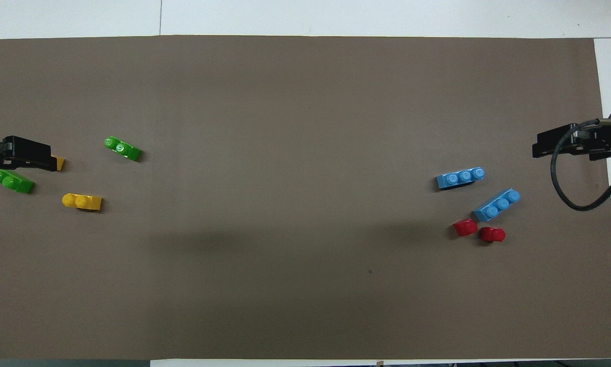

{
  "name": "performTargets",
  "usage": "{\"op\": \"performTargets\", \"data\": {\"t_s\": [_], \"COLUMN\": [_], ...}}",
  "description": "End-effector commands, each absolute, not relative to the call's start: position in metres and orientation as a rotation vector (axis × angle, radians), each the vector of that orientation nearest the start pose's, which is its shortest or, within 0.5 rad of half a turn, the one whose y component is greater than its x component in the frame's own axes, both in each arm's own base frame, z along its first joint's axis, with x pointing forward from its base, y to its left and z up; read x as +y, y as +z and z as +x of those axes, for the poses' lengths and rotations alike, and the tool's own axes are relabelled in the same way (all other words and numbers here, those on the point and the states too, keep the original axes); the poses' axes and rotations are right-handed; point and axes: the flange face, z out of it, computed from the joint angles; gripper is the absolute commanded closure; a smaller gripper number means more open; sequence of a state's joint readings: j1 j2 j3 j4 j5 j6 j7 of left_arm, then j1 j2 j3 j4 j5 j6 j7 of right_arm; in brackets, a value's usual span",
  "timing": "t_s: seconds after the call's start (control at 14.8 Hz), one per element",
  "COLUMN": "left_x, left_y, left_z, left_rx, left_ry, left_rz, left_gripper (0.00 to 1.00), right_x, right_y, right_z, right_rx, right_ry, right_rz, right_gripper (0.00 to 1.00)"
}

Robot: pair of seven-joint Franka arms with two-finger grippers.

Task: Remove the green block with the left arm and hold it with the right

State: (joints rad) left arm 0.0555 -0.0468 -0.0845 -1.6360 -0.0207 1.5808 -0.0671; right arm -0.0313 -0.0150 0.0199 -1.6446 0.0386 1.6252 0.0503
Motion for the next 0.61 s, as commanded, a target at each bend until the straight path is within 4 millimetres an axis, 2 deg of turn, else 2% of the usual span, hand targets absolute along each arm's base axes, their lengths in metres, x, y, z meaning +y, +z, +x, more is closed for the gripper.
{"op": "performTargets", "data": {"t_s": [0.0, 0.14, 0.27, 0.41, 0.54], "left_x": [-0.034, -0.024, -0.025, -0.028, -0.026], "left_y": [0.618, 0.610, 0.608, 0.603, 0.608], "left_z": [0.539, 0.543, 0.543, 0.553, 0.556], "left_rx": [-0.006, -0.032, -0.028, -0.023, -0.029], "left_ry": [0.012, 0.052, 0.061, 0.087, 0.094], "left_rz": [-3.170, -3.174, -3.174, -3.169, -3.167], "left_gripper": [0.00, 0.00, 0.00, 0.00, 0.00], "right_x": [-0.003, -0.004, -0.005, -0.005, -0.007], "right_y": [0.602, 0.602, 0.600, 0.598, 0.599], "right_z": [0.550, 0.550, 0.549, 0.549, 0.548], "right_rx": [0.047, -0.017, -0.022, -0.025, -0.017], "right_ry": [0.029, 0.030, 0.037, 0.044, 0.044], "right_rz": [-3.162, -3.174, -3.174, -3.174, -3.174], "right_gripper": [0.00, 0.00, 0.00, 0.00, 0.00]}}
